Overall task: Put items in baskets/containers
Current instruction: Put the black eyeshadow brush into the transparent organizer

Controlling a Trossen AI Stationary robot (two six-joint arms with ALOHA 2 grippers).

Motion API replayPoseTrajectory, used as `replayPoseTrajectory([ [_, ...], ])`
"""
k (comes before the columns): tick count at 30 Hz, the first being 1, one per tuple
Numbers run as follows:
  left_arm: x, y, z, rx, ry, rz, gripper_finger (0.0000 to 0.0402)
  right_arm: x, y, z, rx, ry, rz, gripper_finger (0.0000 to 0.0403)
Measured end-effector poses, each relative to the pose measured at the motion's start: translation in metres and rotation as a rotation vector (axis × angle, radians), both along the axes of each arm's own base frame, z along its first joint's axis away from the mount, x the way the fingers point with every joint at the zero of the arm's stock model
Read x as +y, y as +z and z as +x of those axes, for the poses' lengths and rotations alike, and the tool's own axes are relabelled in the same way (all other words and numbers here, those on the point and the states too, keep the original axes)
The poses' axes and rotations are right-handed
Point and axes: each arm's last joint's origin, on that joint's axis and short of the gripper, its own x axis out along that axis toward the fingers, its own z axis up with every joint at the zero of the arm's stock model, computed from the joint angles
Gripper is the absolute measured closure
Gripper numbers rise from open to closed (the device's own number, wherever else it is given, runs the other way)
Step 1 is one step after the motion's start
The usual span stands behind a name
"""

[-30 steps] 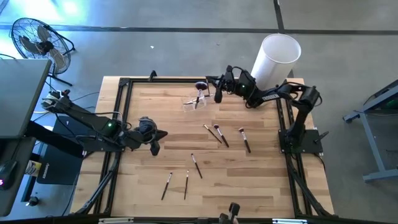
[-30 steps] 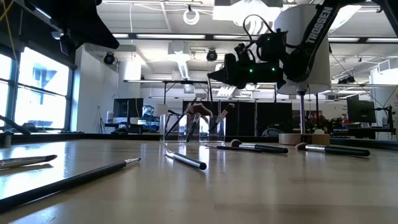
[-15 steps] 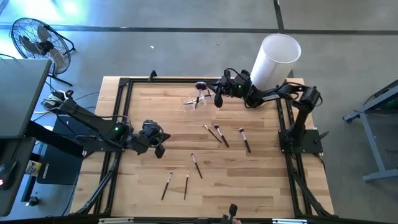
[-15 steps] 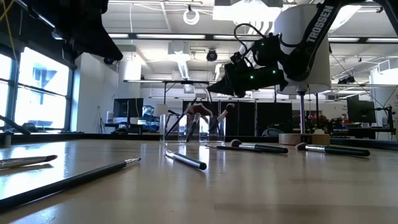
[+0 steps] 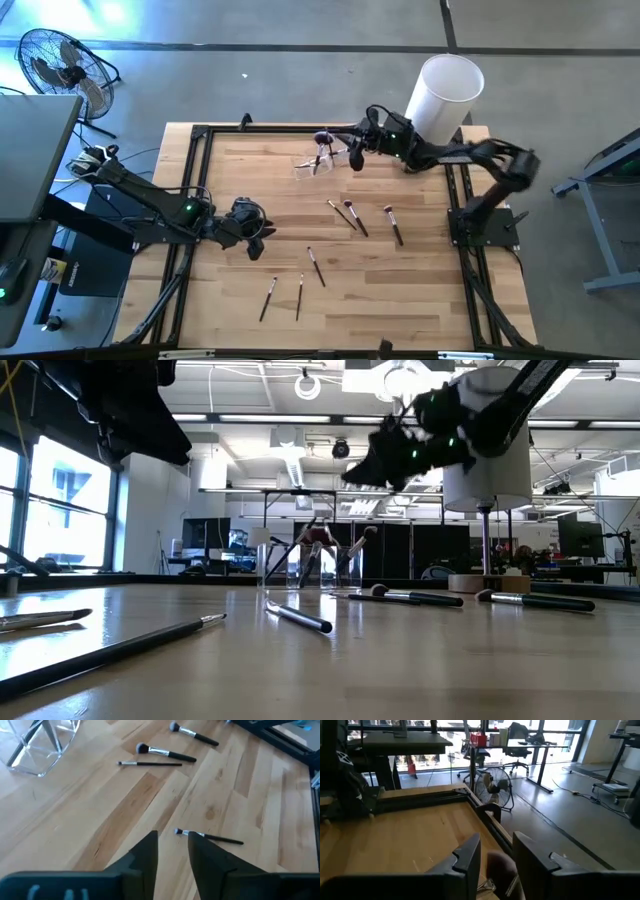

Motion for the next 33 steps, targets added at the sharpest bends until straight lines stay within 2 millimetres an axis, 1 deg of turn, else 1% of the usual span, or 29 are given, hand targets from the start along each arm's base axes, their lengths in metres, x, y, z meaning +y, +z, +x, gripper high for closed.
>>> replayPoseTrajectory([
  [3,0.000,0.000,0.000,0.004,-0.014,0.021,0.0288,0.026,0.022,-0.008,0.058,-0.045,0.017,0.0307],
  [6,-0.003,0.004,0.006,0.007,-0.017,0.030,0.0287,0.059,0.037,-0.018,0.158,-0.062,0.035,0.0319],
  [9,-0.009,0.006,0.019,0.054,-0.016,0.049,0.0287,0.091,0.041,-0.030,0.282,-0.074,0.078,0.0333],
  [11,-0.015,0.009,0.032,0.107,0.003,0.041,0.0287,0.108,0.040,-0.039,0.348,-0.108,0.146,0.0344],
  [13,-0.021,0.007,0.044,0.201,0.055,0.020,0.0287,0.122,0.038,-0.048,0.390,-0.156,0.237,0.0356],
  [16,-0.030,0.007,0.060,0.326,0.176,-0.071,0.0287,0.140,0.031,-0.061,0.486,-0.186,0.349,0.0377],
  [19,-0.038,0.006,0.071,0.464,0.335,-0.230,0.0287,0.156,0.024,-0.074,0.605,-0.197,0.417,0.0396],
  [21,-0.045,0.002,0.081,0.519,0.408,-0.329,0.0286,0.165,0.021,-0.080,0.653,-0.199,0.450,0.0400],
  [23,-0.051,-0.005,0.091,0.560,0.435,-0.378,0.0286,0.175,0.020,-0.085,0.689,-0.191,0.459,0.0396],
  [25,-0.057,-0.013,0.101,0.584,0.425,-0.416,0.0286,0.184,0.020,-0.089,0.705,-0.171,0.457,0.0392],
  [28,-0.063,-0.028,0.110,0.647,0.413,-0.442,0.0286,0.197,0.023,-0.094,0.703,-0.121,0.446,0.0393],
  [33,-0.069,-0.053,0.116,0.758,0.434,-0.486,0.0286,0.213,0.026,-0.098,0.684,-0.072,0.418,0.0402],
])
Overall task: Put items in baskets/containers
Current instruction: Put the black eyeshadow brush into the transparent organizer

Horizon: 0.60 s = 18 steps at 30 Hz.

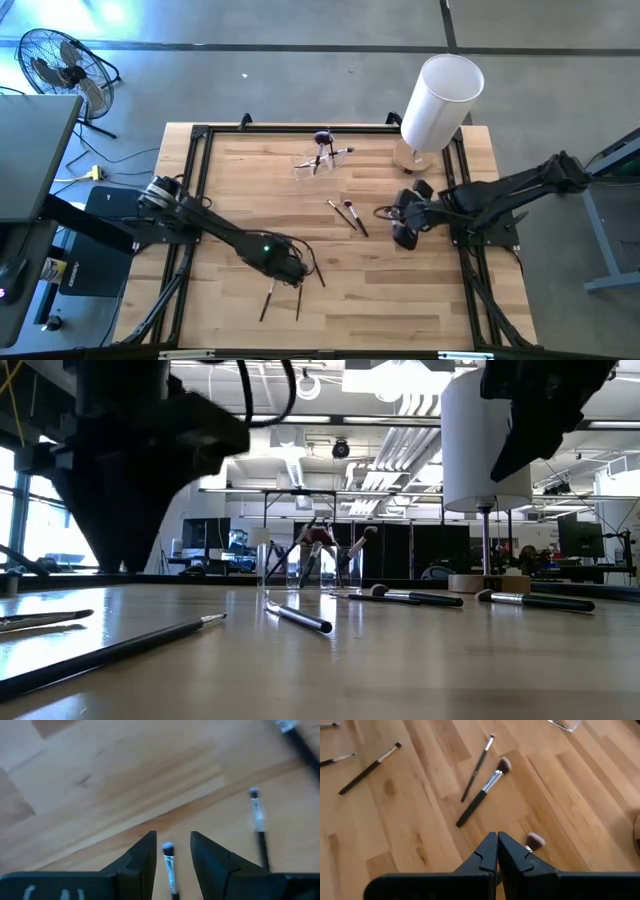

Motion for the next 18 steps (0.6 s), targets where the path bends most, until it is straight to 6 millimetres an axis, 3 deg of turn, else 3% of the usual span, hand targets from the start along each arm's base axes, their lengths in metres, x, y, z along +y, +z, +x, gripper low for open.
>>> replayPoseTrajectory([
  [7,-0.004,-0.021,0.001,0.114,-0.014,-0.067,0.0286,0.009,0.001,-0.002,-0.017,0.027,-0.027,0.0400],
  [18,-0.012,-0.031,0.009,0.085,-0.060,-0.123,0.0293,0.010,0.001,-0.002,-0.019,0.032,-0.033,0.0400],
])
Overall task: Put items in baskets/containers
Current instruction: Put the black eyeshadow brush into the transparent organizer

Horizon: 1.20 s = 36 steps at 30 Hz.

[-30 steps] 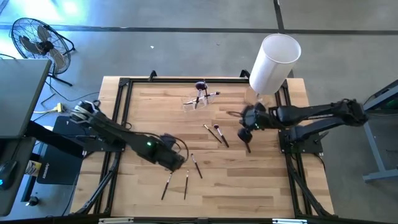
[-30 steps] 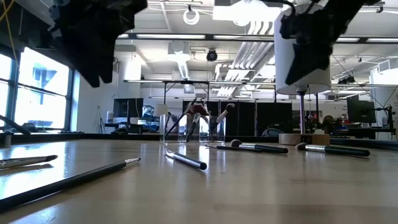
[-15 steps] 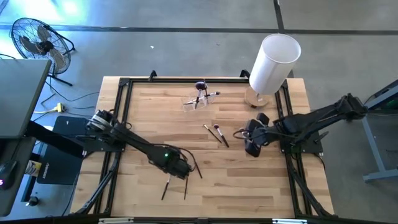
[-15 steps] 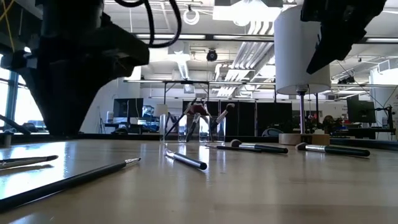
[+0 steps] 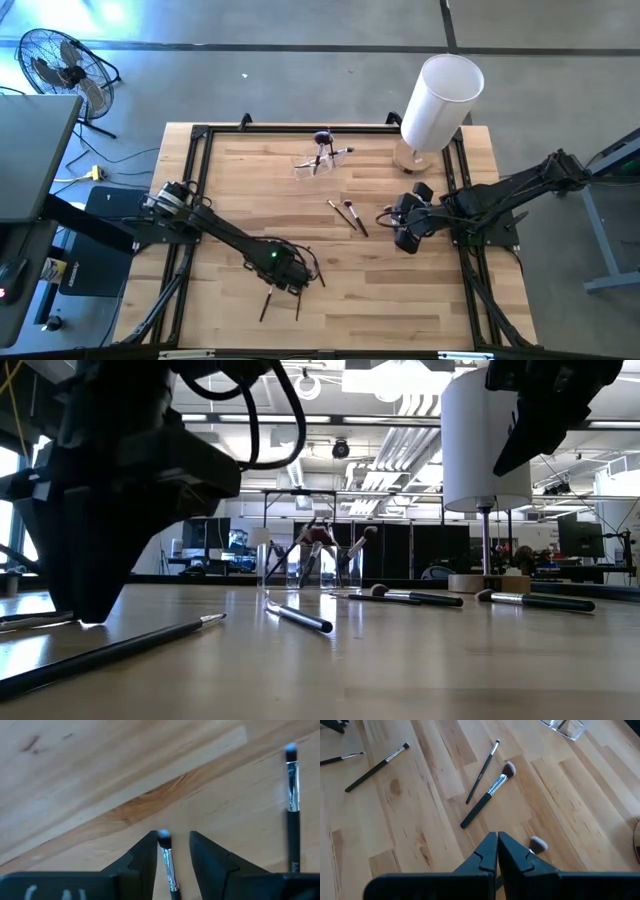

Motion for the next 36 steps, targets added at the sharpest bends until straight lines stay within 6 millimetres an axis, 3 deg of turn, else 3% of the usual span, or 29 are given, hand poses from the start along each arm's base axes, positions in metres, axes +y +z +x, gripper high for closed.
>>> replayPoseTrajectory([
  [6,0.000,-0.010,0.004,0.033,0.011,-0.029,0.0384,0.000,0.000,0.000,0.001,0.007,-0.001,0.0400],
  [11,0.008,-0.010,0.013,-0.017,0.035,-0.004,0.0396,0.000,0.000,0.001,-0.003,0.012,0.004,0.0401],
  [14,0.010,0.016,0.020,-0.107,0.025,0.116,0.0397,0.001,0.000,0.001,0.000,0.018,0.012,0.0402],
  [17,0.016,0.061,0.031,-0.307,0.009,0.241,0.0399,0.001,0.000,0.001,-0.002,0.019,0.016,0.0401],
  [20,0.025,0.095,0.019,-0.433,-0.066,0.424,0.0400,0.001,-0.005,0.001,-0.012,0.011,0.006,0.0402],
  [22,0.033,0.116,0.022,-0.570,-0.082,0.538,0.0400,0.001,-0.011,0.001,-0.020,0.010,0.011,0.0402],
  [24,0.050,0.128,0.008,-0.545,-0.128,0.708,0.0400,0.001,-0.016,0.003,-0.046,0.000,0.029,0.0401],
  [27,0.079,0.141,0.003,-0.573,-0.108,0.821,0.0401,0.001,-0.027,0.004,-0.077,-0.029,0.059,0.0401],
  [29,0.102,0.137,-0.010,-0.516,-0.146,0.862,0.0401,0.001,-0.032,0.005,-0.118,-0.045,0.077,0.0402],
  [31,0.126,0.137,-0.010,-0.608,-0.145,0.854,0.0401,0.000,-0.039,0.007,-0.163,-0.068,0.079,0.0402],
  [36,0.195,0.113,-0.027,-0.858,-0.196,0.858,0.0401,-0.011,-0.047,0.013,-0.320,-0.156,0.074,0.0399],
])
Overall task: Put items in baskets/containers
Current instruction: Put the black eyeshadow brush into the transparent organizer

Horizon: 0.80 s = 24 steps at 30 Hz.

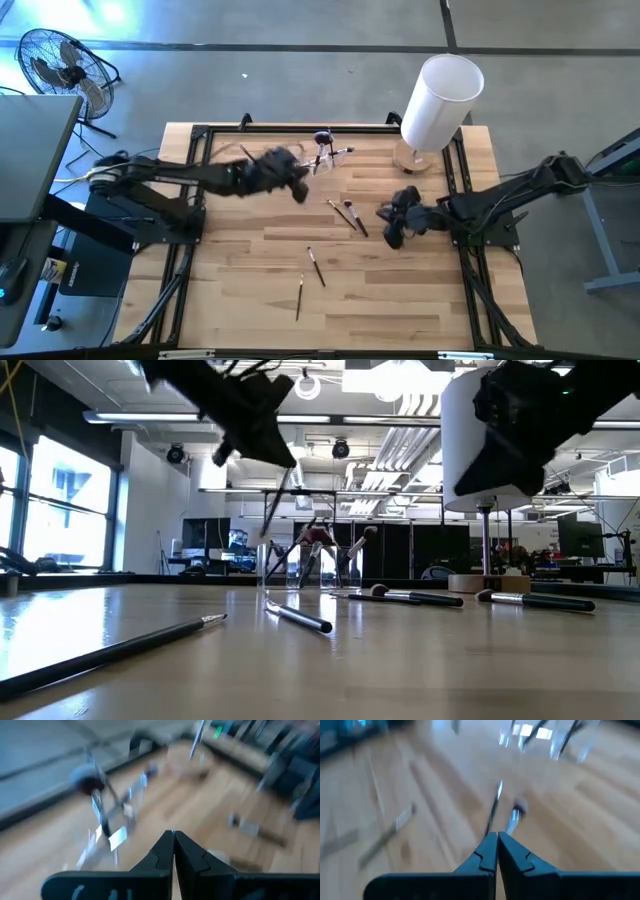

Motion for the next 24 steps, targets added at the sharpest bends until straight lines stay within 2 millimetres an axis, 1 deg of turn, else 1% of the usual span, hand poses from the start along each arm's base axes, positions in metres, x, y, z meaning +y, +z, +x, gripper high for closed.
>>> replayPoseTrajectory([
  [2,0.025,-0.007,-0.008,-0.099,-0.030,0.040,0.0401,-0.009,0.001,0.004,-0.066,-0.049,-0.011,0.0399],
  [4,0.046,-0.017,-0.021,-0.120,-0.046,0.111,0.0401,-0.018,0.002,0.007,-0.108,-0.088,-0.023,0.0401],
  [8,0.080,-0.018,-0.036,-0.268,-0.112,0.273,0.0401,-0.037,0.008,0.011,-0.184,-0.196,-0.064,0.0402],
  [10,0.096,-0.024,-0.041,-0.301,-0.133,0.289,0.0402,-0.045,0.011,0.012,-0.214,-0.254,-0.075,0.0401],
  [13,0.116,-0.035,-0.047,-0.276,-0.140,0.264,0.0401,-0.056,0.015,0.013,-0.254,-0.311,-0.078,0.0402],
  [17,0.133,-0.051,-0.050,-0.250,-0.188,0.216,0.0401,-0.066,0.016,0.013,-0.274,-0.358,-0.081,0.0401],
  [20,0.134,-0.062,-0.046,-0.221,-0.201,0.173,0.0399,-0.071,0.017,0.012,-0.283,-0.374,-0.079,0.0398],
  [24,0.134,-0.064,-0.046,-0.210,-0.207,0.161,0.0384,-0.076,0.017,0.012,-0.285,-0.373,-0.063,0.0398],
])
